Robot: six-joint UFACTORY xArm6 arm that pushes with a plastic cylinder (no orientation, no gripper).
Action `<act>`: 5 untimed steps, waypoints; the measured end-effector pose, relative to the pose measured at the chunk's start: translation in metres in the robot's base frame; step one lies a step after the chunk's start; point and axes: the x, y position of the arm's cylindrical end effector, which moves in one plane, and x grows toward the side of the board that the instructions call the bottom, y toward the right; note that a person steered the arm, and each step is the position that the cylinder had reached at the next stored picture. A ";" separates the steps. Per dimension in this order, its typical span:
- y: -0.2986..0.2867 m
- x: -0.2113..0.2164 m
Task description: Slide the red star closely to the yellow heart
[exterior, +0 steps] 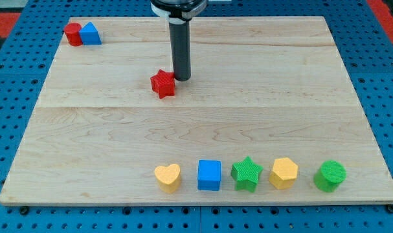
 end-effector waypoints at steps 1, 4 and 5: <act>-0.015 0.014; -0.060 -0.022; -0.077 -0.020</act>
